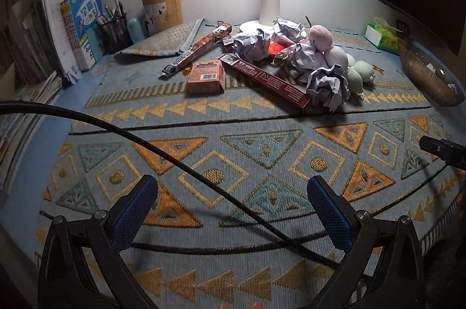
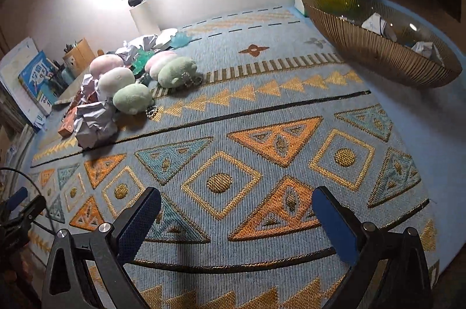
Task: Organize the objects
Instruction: 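Move both open grippers back over the desk, then grasp the red box with the left gripper while the right gripper grasps the dango plush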
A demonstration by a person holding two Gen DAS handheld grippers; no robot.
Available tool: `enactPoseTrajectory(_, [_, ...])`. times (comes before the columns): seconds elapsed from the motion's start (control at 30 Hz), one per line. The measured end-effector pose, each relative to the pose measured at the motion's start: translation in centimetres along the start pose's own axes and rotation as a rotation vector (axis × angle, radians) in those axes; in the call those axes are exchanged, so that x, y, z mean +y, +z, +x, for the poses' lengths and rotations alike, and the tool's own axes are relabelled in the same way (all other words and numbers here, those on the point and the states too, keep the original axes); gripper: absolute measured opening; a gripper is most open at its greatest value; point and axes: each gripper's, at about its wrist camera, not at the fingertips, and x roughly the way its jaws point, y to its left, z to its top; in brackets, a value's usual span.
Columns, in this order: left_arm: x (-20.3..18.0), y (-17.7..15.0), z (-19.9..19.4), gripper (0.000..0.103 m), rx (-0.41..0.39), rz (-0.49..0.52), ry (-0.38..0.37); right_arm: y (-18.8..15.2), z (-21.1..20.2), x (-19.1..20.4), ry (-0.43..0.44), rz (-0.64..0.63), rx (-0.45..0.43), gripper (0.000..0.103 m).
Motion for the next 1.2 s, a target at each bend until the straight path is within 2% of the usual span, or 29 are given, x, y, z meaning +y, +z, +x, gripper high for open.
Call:
enactPoseTrajectory(0.07, [-0.1,-0.9,-0.6,0.103,0.002,0.021,-0.005,-0.4,0.6,1.6,-0.076,-0.092,-0.007,0.103])
enactPoseTrajectory(0.13, [-0.5,-1.4,-0.9,0.103,0.005,0.044,-0.007,-0.7,0.7,2.4,-0.038,-0.105,-0.046,0.103])
enactPoseTrajectory(0.2, [-0.9,-1.4,-0.5,0.103,0.016,0.045,-0.013,-0.5,0.9,3.1,-0.041,-0.126,-0.058,0.103])
enactPoseTrajectory(0.4, [-2.6,0.9,1.9,0.103,0.026,0.036,0.003,1.4,2.5,4.2,0.04,-0.212,0.01,0.103])
enactPoseTrajectory(0.53, [-4.2,3.5,4.1,0.103,0.031,0.038,-0.019,3.2,4.2,5.0,0.109,-0.318,0.045,0.103])
enactPoseTrajectory(0.6, [-5.1,4.7,5.4,0.103,0.029,0.056,-0.001,4.3,5.3,5.1,0.127,-0.334,0.046,0.103])
enactPoseTrajectory(0.67, [-5.8,5.8,6.9,0.103,0.061,0.077,0.024,5.7,6.4,5.3,0.137,-0.34,0.038,0.103])
enactPoseTrajectory(0.77, [-5.8,6.9,8.5,0.103,0.077,0.065,0.052,7.7,8.0,5.5,0.141,-0.346,0.039,0.103])
enactPoseTrajectory(0.9, [-4.7,8.8,10.6,0.103,0.098,0.0,0.038,10.2,9.9,5.6,0.146,-0.344,0.037,0.103])
enactPoseTrajectory(0.97, [-4.0,9.4,11.6,0.103,0.11,-0.048,-0.011,11.1,10.5,5.6,0.146,-0.343,0.036,0.103])
enactPoseTrajectory(1.0, [-3.7,9.6,11.7,0.103,0.111,-0.063,-0.005,11.4,10.8,5.6,0.145,-0.34,0.038,0.103])
enactPoseTrajectory(1.2, [-3.7,9.4,11.7,0.103,0.115,-0.064,0.0,12.3,11.6,5.9,0.135,-0.337,0.035,0.103])
